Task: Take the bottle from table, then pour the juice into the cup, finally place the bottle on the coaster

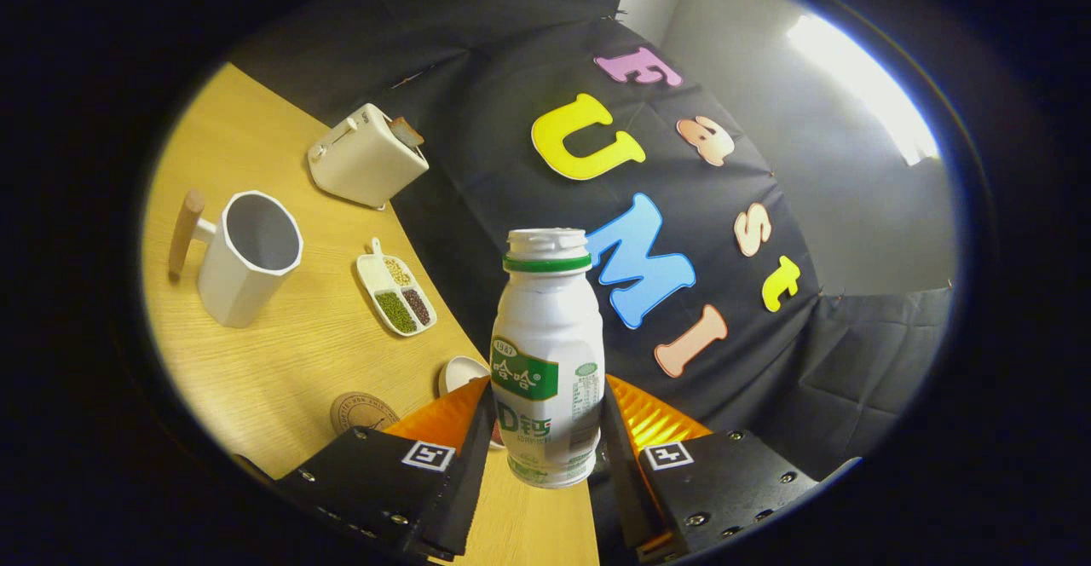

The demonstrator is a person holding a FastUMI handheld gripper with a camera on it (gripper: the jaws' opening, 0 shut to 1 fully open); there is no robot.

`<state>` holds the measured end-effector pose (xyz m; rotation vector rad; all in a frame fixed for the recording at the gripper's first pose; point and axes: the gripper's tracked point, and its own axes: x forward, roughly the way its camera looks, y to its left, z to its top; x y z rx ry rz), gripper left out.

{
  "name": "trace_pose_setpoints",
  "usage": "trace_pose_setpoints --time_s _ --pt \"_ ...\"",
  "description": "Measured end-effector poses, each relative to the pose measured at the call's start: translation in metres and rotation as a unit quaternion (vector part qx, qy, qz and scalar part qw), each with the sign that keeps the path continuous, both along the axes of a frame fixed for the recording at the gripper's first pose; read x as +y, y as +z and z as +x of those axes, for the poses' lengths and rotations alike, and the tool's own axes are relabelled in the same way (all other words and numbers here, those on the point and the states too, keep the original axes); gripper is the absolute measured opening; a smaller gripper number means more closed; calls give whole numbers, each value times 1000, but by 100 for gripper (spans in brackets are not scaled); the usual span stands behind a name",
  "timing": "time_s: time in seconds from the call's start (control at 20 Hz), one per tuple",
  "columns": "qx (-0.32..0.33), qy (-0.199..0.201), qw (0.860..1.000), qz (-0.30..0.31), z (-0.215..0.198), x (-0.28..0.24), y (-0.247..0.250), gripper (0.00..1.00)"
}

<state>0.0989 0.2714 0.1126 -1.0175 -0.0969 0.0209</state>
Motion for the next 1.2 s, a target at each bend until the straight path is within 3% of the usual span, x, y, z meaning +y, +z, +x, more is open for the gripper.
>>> trace_pose_setpoints --time_s 1.2 --pt "-51 2 983 -177 6 49 -7 66"
